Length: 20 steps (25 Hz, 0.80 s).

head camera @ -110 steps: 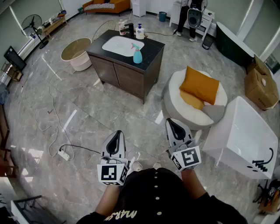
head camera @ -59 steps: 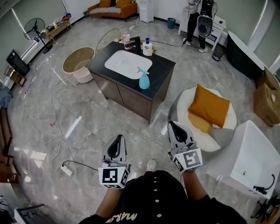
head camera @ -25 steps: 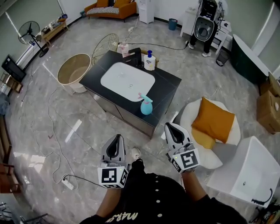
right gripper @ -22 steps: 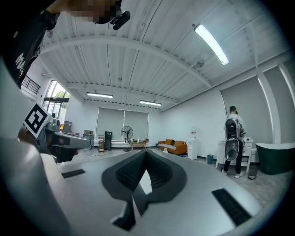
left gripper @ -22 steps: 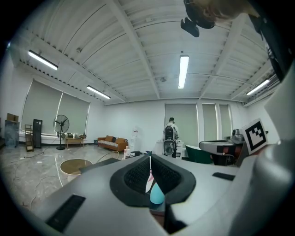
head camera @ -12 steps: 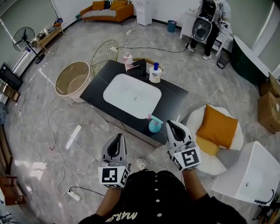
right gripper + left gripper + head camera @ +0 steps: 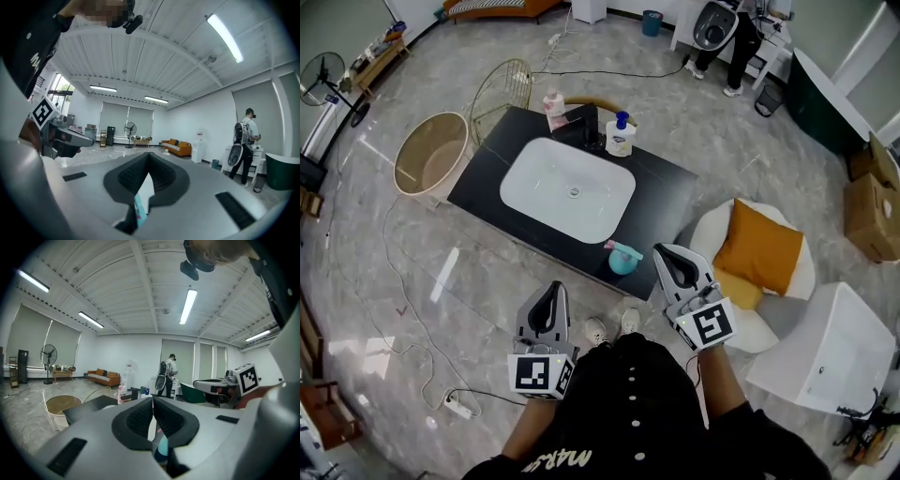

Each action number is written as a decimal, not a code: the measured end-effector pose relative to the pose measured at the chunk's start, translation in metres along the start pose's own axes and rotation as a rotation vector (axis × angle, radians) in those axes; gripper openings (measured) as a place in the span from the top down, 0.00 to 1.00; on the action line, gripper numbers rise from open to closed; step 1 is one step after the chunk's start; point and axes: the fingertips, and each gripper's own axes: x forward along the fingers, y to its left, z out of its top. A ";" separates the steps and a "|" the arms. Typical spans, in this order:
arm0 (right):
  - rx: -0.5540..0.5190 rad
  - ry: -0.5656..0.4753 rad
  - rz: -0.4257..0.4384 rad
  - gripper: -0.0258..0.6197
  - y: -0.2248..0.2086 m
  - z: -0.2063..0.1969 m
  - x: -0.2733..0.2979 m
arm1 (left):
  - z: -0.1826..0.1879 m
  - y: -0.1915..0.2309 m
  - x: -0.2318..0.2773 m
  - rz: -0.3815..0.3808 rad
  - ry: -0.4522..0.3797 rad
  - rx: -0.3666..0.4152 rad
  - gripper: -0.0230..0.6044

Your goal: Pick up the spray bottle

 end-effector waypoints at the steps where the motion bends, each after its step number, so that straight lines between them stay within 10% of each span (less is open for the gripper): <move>1: -0.016 0.010 0.029 0.97 -0.001 -0.006 0.002 | -0.004 -0.002 0.002 -0.002 0.013 -0.007 0.94; 6: 0.018 0.086 0.198 0.94 0.000 -0.045 0.021 | -0.021 -0.007 0.017 -0.008 0.061 -0.023 0.94; 11: -0.059 0.200 0.388 0.62 0.012 -0.104 0.038 | -0.060 -0.011 0.023 0.018 0.150 -0.067 0.94; 20: -0.075 0.206 0.618 0.60 0.036 -0.188 0.067 | -0.143 -0.024 0.035 0.065 0.318 -0.123 0.94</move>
